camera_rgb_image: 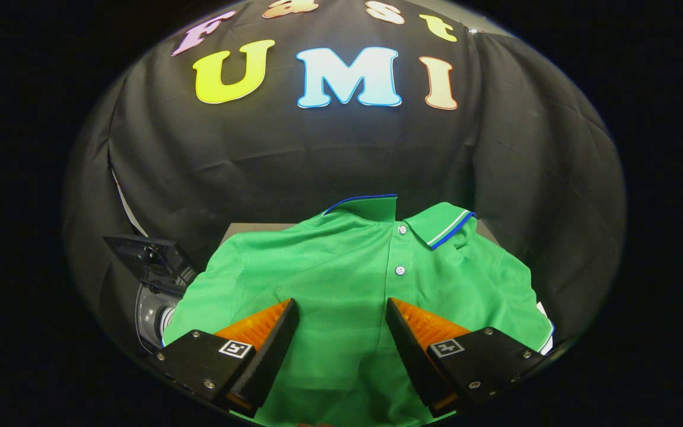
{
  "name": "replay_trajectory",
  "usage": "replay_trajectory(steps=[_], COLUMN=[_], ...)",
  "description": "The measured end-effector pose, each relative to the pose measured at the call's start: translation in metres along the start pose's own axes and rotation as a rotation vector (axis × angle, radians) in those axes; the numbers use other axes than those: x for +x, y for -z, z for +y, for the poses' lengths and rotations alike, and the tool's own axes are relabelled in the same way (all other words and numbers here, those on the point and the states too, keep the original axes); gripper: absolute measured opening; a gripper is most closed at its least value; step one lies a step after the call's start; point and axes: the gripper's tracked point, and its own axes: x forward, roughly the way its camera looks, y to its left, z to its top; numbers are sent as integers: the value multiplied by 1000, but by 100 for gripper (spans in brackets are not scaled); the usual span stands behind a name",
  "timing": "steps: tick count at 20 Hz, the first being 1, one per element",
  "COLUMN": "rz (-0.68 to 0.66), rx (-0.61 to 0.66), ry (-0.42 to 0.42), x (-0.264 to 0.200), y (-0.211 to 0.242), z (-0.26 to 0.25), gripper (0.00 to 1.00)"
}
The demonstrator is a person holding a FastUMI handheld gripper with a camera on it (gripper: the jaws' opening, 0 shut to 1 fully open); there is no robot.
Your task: Put the clothes into the washing machine and then close the washing machine lid.
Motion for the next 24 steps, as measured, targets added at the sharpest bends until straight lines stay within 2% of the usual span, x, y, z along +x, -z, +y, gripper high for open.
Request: replay_trajectory(steps=[12,17,18,21,23,24], rz=[-23,-15,-12,-27,-28,-9], rx=[21,31,34,10,-18,-22], ry=[-2,37,67,123,128,129], x=[-1,-2,-2,-3,-2,0], y=[-4,-5,-6,-7,-7,-6], z=[2,1,-5,-15,-13,-14], gripper=[94,93,93,41,7,4])
